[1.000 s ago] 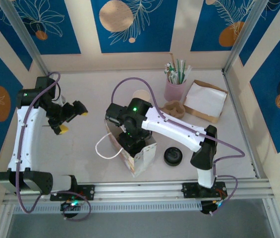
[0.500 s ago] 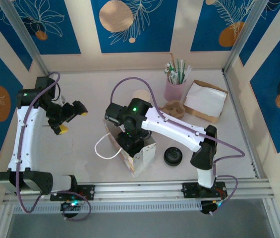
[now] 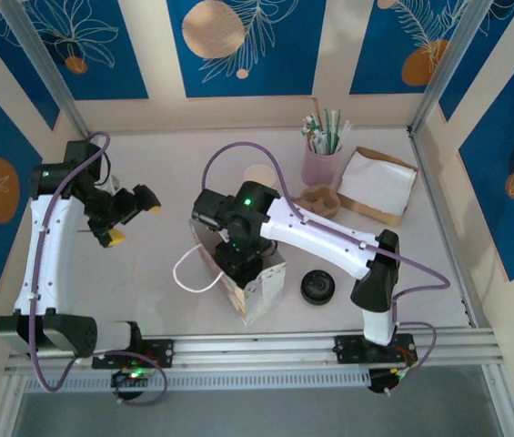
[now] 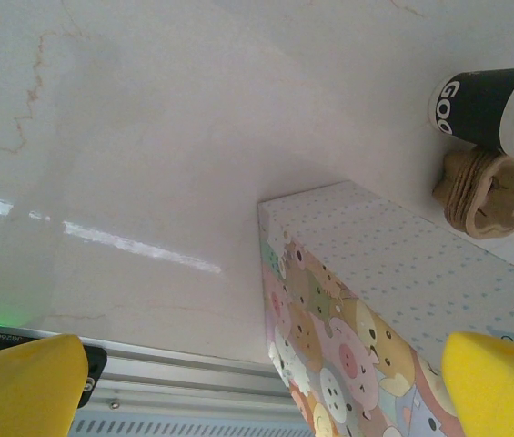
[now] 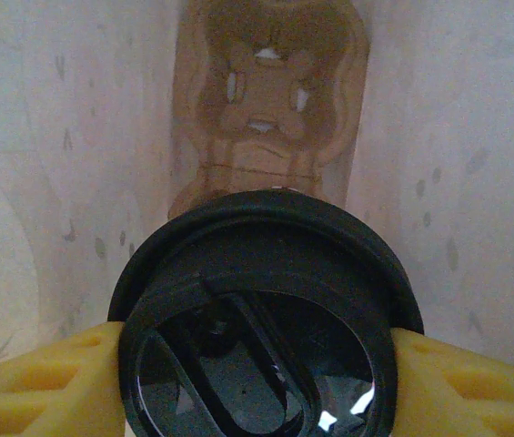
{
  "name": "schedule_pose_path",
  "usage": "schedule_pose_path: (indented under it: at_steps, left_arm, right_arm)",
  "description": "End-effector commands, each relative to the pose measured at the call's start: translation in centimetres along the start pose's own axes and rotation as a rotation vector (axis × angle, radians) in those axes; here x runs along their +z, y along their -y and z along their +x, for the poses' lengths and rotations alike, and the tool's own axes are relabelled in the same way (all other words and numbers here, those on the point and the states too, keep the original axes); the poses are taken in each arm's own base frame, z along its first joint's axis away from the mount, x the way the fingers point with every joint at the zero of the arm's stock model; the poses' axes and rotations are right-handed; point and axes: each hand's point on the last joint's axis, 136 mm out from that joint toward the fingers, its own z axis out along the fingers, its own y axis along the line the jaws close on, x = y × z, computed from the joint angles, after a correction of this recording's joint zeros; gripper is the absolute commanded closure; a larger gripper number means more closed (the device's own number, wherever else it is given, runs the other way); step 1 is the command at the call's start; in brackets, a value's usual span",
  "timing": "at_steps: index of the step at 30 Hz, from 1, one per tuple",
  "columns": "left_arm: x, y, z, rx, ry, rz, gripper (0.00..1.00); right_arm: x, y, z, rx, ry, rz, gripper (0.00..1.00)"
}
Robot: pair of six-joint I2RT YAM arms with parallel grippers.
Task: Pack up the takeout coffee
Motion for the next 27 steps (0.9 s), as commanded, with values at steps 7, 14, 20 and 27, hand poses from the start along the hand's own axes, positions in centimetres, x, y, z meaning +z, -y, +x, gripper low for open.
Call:
schedule_pose_path:
  at_steps: [7, 14, 20, 27]
  left_arm:
    - [-0.68, 0.26, -0.21, -0.009, 0.03, 0.028, 0.0]
    - [-0.52, 0.46, -0.38, -0.009, 0.025, 0.034, 0.0]
    - [-0.57, 0.44, -0.4, -0.009, 0.027, 0.032, 0.0]
    - [-0.49, 0.42, -0.42, -0.008, 0.021, 0.029, 0.0]
  right_arm:
    - [-1.45, 0.45, 0.83, -0.018, 0.054, 0.012, 0.41]
    - [-1.34, 0.26, 0.85, -0.022, 0.049, 0.01, 0.41]
    - [-1.2, 0.27, 0.88, -0.024, 0.044, 0.012, 0.4]
    - [-0.97, 0.26, 1.0, -0.022, 0.042, 0.015, 0.4]
